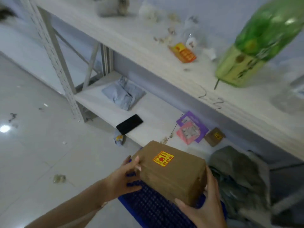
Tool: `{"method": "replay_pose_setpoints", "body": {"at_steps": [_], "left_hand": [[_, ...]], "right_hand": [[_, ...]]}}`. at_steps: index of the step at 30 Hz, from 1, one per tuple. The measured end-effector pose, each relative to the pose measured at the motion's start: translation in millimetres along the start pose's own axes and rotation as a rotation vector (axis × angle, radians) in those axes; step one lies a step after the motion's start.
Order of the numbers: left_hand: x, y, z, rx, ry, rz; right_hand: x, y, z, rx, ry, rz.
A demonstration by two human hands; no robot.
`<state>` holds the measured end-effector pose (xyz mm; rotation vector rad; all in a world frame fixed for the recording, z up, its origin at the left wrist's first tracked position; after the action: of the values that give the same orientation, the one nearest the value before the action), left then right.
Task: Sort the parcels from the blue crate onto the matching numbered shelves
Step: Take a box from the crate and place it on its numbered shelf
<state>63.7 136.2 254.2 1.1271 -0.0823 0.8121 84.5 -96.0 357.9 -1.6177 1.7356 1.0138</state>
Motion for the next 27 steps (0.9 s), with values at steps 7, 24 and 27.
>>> {"method": "replay_pose_setpoints", "body": {"at_steps": [7,24,27], "left_hand": [[84,181,96,-0.462,-0.543,0.42],[177,606,296,-0.677,-0.383,0.968],[177,654,330,-0.755,-0.185,0.973]], "right_hand": [[-140,82,-104,-0.032,-0.562,0.597],[-426,377,-330,0.332,-0.475,-0.009],[-462,394,-347,0.438,-0.596,-0.2]]}}
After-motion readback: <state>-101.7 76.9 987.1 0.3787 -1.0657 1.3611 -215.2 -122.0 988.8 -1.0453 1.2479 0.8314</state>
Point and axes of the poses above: each hand's wrist, its own y-axis away from the middle knuckle, its own z-axis out of the palm, x = y × z, the point moved 5 cm from there along -y, towards the middle knuckle, and after that the axes turned 3 degrees about x, right-handed, at the moved point
